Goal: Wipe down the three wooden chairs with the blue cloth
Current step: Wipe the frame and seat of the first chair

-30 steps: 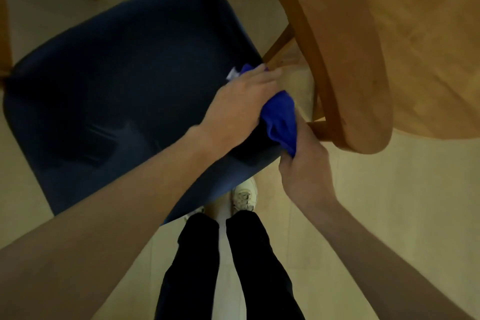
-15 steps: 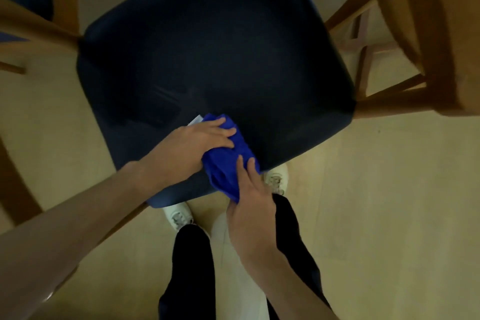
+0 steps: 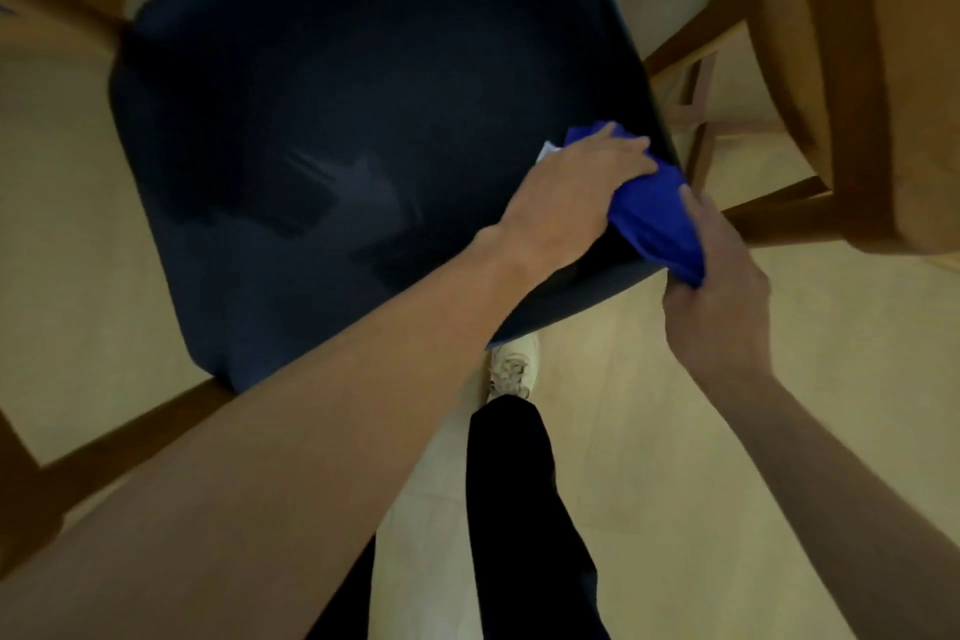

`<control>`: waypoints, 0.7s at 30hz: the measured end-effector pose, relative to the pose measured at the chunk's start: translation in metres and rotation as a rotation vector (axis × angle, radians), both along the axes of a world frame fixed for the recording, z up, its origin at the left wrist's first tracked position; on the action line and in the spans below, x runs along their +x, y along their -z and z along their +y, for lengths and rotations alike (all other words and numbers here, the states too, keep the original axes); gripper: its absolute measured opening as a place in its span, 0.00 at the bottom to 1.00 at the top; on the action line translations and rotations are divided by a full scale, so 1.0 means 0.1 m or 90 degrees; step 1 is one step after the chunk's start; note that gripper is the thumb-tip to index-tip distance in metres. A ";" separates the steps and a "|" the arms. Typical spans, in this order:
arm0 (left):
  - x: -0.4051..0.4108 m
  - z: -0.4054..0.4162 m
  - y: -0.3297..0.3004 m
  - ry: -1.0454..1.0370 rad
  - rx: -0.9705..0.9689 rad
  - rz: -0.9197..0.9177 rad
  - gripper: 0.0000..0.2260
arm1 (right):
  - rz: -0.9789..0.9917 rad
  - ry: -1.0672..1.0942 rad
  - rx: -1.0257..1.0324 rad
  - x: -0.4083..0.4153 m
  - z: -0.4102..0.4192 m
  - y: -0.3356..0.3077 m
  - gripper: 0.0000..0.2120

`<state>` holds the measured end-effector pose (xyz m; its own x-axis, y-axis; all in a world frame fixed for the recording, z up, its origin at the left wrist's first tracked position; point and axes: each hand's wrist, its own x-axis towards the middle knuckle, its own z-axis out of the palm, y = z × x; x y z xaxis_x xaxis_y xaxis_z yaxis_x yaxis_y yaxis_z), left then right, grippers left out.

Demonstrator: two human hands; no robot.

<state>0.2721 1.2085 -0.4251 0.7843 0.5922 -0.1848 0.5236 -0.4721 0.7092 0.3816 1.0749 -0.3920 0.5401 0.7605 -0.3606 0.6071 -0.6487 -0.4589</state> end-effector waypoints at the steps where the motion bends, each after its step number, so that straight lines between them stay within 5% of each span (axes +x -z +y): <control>1: -0.02 -0.02 0.07 0.010 -0.006 -0.006 0.22 | 0.001 -0.012 -0.015 -0.01 -0.04 0.07 0.39; 6: -0.87 -0.21 0.18 -0.034 -0.024 -0.080 0.21 | 0.032 -0.037 -0.023 -0.75 -0.21 0.16 0.39; 15: -2.58 -0.66 -0.24 -0.117 -0.040 0.146 0.24 | 0.265 -0.286 -0.106 -1.96 -0.37 0.00 0.36; 21: -2.37 -0.35 -0.41 -0.411 0.082 0.125 0.29 | 0.187 -0.362 0.132 -1.62 0.74 -0.02 0.33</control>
